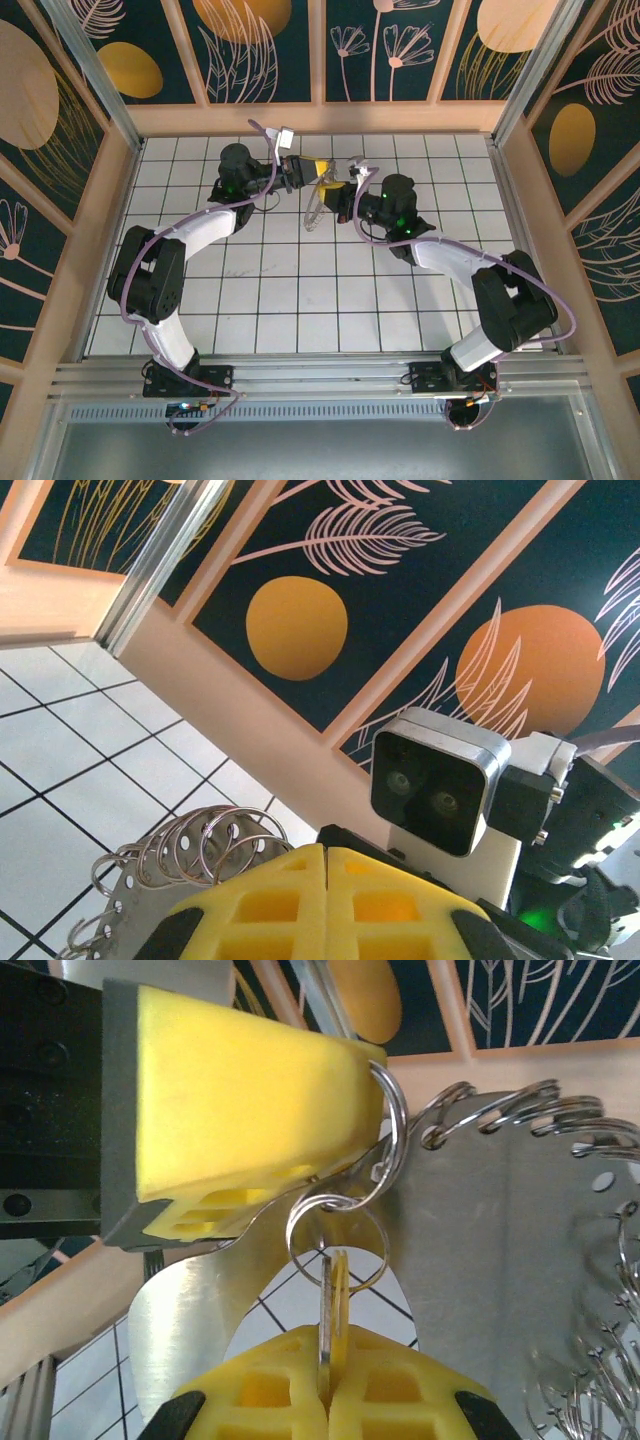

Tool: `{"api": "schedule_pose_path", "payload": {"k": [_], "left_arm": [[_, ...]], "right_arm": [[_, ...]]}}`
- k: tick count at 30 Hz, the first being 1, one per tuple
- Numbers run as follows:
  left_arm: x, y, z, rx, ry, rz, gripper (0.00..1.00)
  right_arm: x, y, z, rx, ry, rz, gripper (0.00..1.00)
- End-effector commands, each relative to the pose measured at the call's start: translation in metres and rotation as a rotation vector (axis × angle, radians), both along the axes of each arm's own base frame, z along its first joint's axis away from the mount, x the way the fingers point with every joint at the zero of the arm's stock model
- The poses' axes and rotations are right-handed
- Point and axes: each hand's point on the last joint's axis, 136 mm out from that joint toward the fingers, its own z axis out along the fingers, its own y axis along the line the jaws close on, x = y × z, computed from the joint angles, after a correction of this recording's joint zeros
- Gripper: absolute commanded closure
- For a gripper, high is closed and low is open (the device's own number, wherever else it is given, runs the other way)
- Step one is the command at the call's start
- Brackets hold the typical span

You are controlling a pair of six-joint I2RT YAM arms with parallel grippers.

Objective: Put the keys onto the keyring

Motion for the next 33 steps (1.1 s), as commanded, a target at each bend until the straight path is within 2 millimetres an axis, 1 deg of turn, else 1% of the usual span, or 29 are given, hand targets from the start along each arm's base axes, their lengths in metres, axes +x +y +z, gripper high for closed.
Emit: {"api": "schedule_pose_path", "payload": {"k": [1, 3, 6, 12, 16, 20, 23, 28, 33], "left_arm": [[-0.01, 0.004, 0.04, -0.076, -0.125, 0.01, 1.0], [-0.011, 0.005, 0.04, -0.082, -0.123, 0.009, 1.0], [-0.013, 0.005, 0.039, -0.097, -0.121, 0.005, 1.0], [-0.018, 0.007, 0.044, -0.152, -0.113, 0.006, 1.0], [-0.02, 0.007, 0.046, -0.19, -0.102, 0.012, 1.0], [-0.019, 0.008, 0.048, -0.211, -0.094, 0.025, 1.0], [-0.019, 0.007, 0.049, -0.216, -0.095, 0.025, 1.0], [-0.017, 0.006, 0.046, -0.215, -0.09, 0.025, 1.0], [-0.015, 0.005, 0.043, -0.209, -0.086, 0.027, 1.0]], "right_arm": [[-0.009, -0.001, 0.004, 0.063, 0.023, 0.1, 1.0], [-0.007, -0.008, 0.005, 0.096, 0.039, 0.1, 1.0], [-0.007, -0.01, 0.008, 0.126, 0.044, 0.112, 1.0], [-0.011, -0.002, 0.018, 0.173, 0.051, 0.19, 1.0], [-0.012, 0.001, 0.019, 0.183, 0.056, 0.214, 1.0], [-0.009, -0.001, 0.02, 0.192, 0.06, 0.211, 1.0], [-0.008, -0.005, 0.023, 0.23, 0.07, 0.229, 1.0], [-0.019, 0.014, 0.019, 0.19, 0.079, 0.325, 1.0], [-0.022, 0.011, 0.011, 0.162, 0.092, 0.34, 1.0]]}}
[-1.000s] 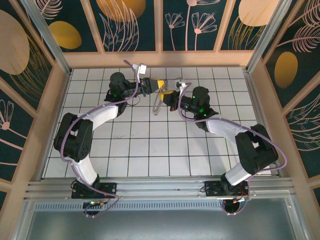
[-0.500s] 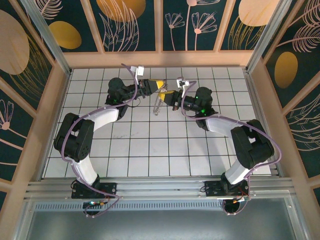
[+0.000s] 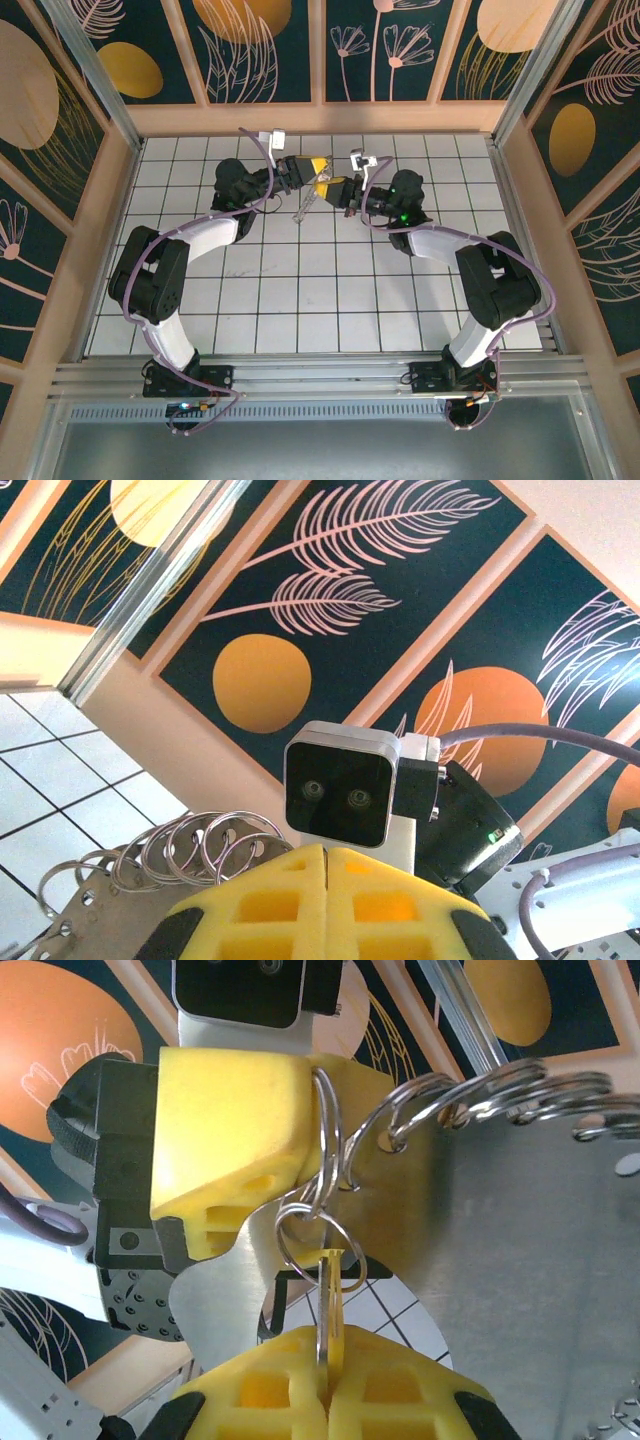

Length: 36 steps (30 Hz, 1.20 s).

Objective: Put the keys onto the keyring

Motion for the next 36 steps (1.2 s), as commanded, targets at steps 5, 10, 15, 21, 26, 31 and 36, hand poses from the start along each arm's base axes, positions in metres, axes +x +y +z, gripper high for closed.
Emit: {"api": "schedule_pose_path", "payload": {"k": [5, 10, 15, 21, 26, 31, 36], "left_arm": [[-0.003, -0.002, 0.02, -0.043, -0.099, -0.006, 1.0], [-0.001, -0.004, 0.018, -0.017, -0.108, -0.007, 1.0], [0.002, -0.006, 0.015, -0.01, -0.103, -0.01, 1.0], [0.006, -0.007, 0.012, -0.002, -0.086, -0.001, 1.0], [0.009, -0.006, 0.009, -0.013, -0.042, 0.022, 1.0], [0.015, -0.005, 0.006, -0.037, 0.02, 0.051, 1.0], [0.013, -0.003, 0.006, -0.098, 0.062, 0.049, 1.0]], "right_arm": [[-0.017, -0.002, -0.016, -0.069, 0.018, 0.097, 1.0], [-0.018, -0.012, -0.017, -0.087, 0.02, 0.073, 0.99], [-0.016, -0.032, -0.012, -0.087, 0.018, -0.003, 0.7], [-0.012, -0.075, 0.005, -0.053, 0.005, -0.139, 0.6], [-0.003, -0.091, 0.039, 0.048, 0.002, -0.269, 0.58], [0.013, -0.102, 0.064, 0.196, 0.068, -0.392, 0.56], [0.019, -0.099, 0.078, 0.323, 0.108, -0.411, 0.56]]}}
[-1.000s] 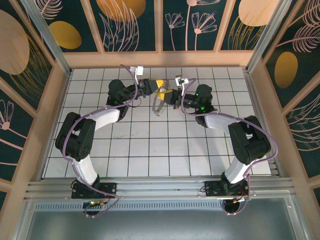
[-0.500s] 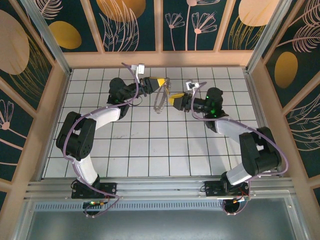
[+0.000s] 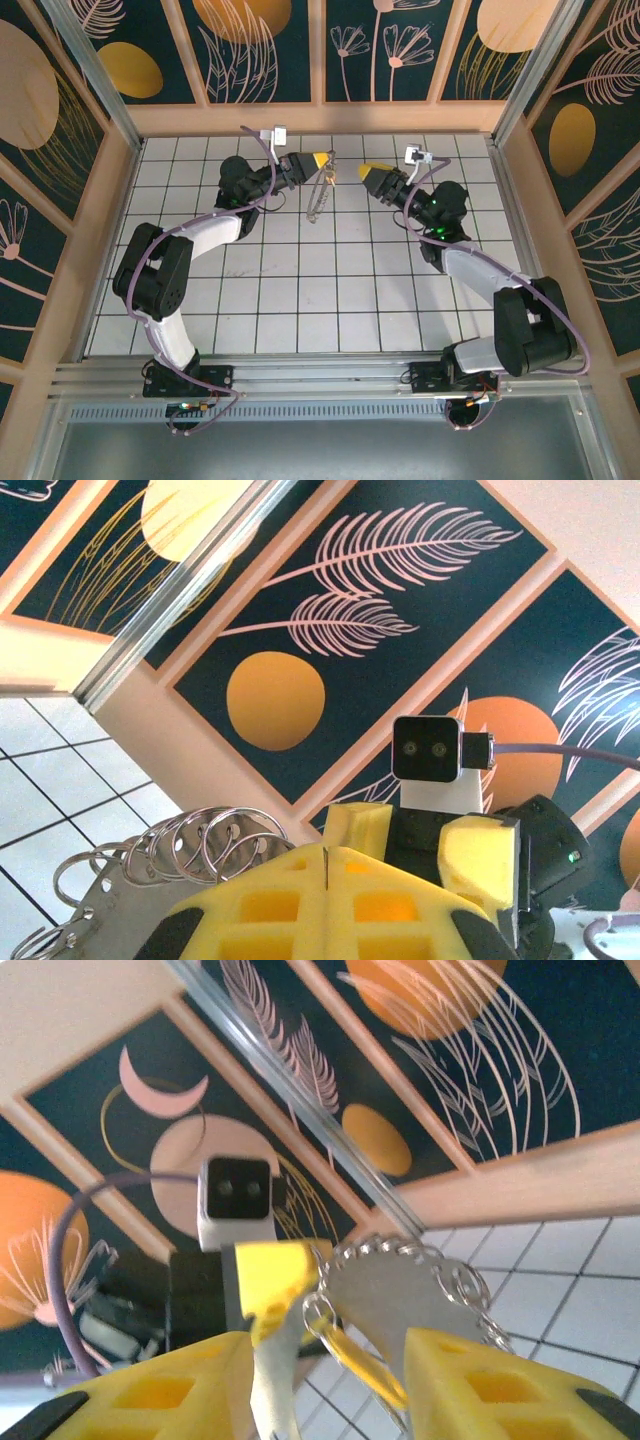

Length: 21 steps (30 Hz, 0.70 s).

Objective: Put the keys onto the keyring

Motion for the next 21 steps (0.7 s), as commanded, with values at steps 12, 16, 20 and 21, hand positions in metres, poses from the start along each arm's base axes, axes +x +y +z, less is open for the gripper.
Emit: {"api": "schedule_pose_path", "payload": {"k": [12, 16, 20, 21], "left_arm": [[-0.009, -0.008, 0.01, -0.091, 0.014, -0.006, 1.0], [-0.009, -0.009, 0.008, -0.087, 0.015, -0.008, 1.0], [-0.009, -0.01, 0.008, -0.085, 0.012, -0.011, 1.0], [-0.008, -0.01, 0.008, -0.085, 0.013, -0.012, 1.0]], "right_arm": [[0.012, 0.026, 0.021, 0.234, 0.008, 0.047, 0.53], [0.011, 0.034, 0.017, 0.24, 0.015, 0.073, 0.54], [0.01, 0.04, 0.014, 0.241, 0.018, 0.089, 0.57], [0.01, 0.041, 0.013, 0.24, 0.017, 0.094, 0.58]]}}
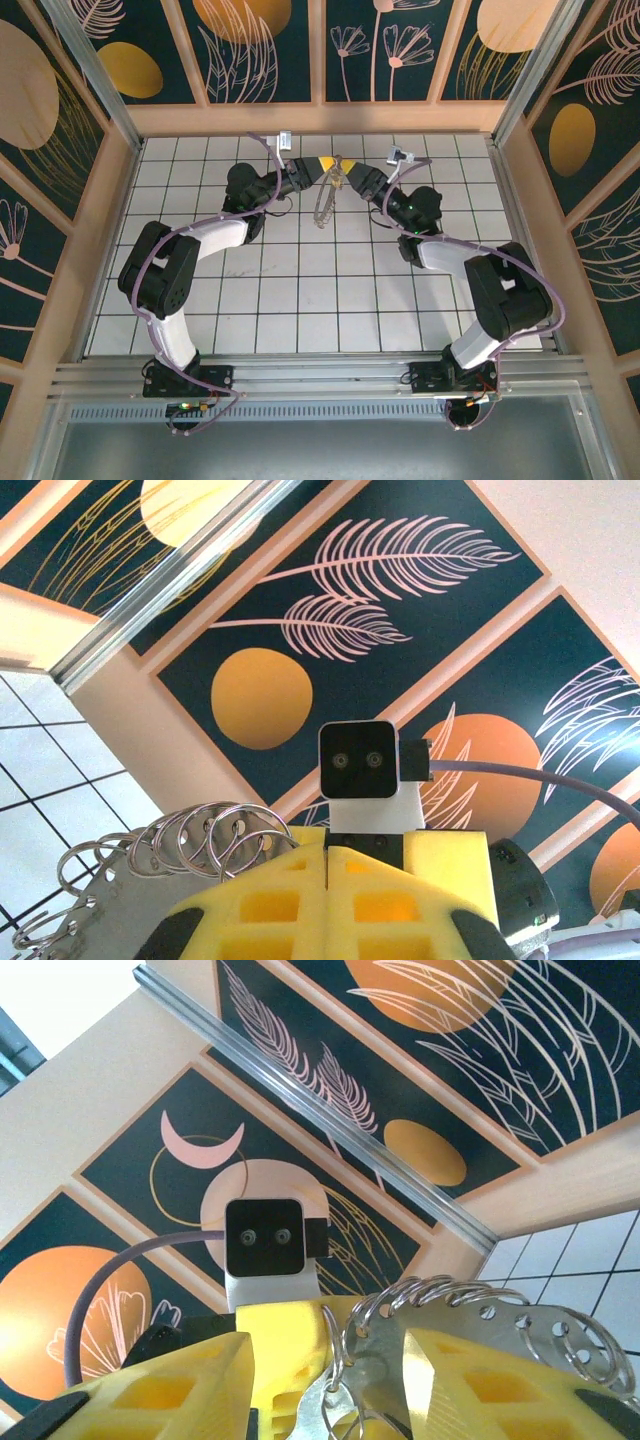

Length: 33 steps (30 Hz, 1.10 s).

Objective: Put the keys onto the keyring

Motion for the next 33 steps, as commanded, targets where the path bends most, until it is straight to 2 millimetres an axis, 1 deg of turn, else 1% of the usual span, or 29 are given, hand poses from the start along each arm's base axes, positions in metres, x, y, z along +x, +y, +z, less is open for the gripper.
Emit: {"api": "schedule_pose_path", "payload": {"k": [1, 6, 16, 20, 23, 26, 30, 33], "left_arm": [[-0.004, 0.001, 0.015, -0.041, -0.064, 0.002, 1.0], [-0.005, 0.0, 0.015, -0.038, -0.069, -0.004, 1.0], [-0.006, -0.001, 0.016, -0.035, -0.079, -0.01, 1.0], [-0.006, -0.002, 0.016, -0.033, -0.079, -0.015, 1.0], [-0.007, -0.003, 0.015, -0.031, -0.079, -0.018, 1.0], [-0.007, -0.004, 0.015, -0.027, -0.081, -0.019, 1.0], [-0.007, -0.005, 0.014, -0.018, -0.084, -0.017, 1.0], [-0.006, -0.005, 0.014, -0.013, -0.085, -0.013, 1.0]], "right_arm": [[-0.005, 0.005, 0.028, 0.055, -0.087, 0.023, 0.59], [-0.004, 0.012, 0.027, 0.053, -0.088, 0.042, 0.62], [0.001, 0.019, 0.022, 0.051, -0.074, 0.06, 0.65], [0.003, 0.02, 0.019, 0.052, -0.067, 0.064, 0.71], [0.004, 0.023, 0.018, 0.051, -0.063, 0.075, 0.72], [0.005, 0.025, 0.016, 0.05, -0.06, 0.082, 0.84], [0.004, 0.026, 0.016, 0.047, -0.063, 0.088, 0.96], [0.004, 0.027, 0.014, 0.038, -0.061, 0.093, 1.0]]}}
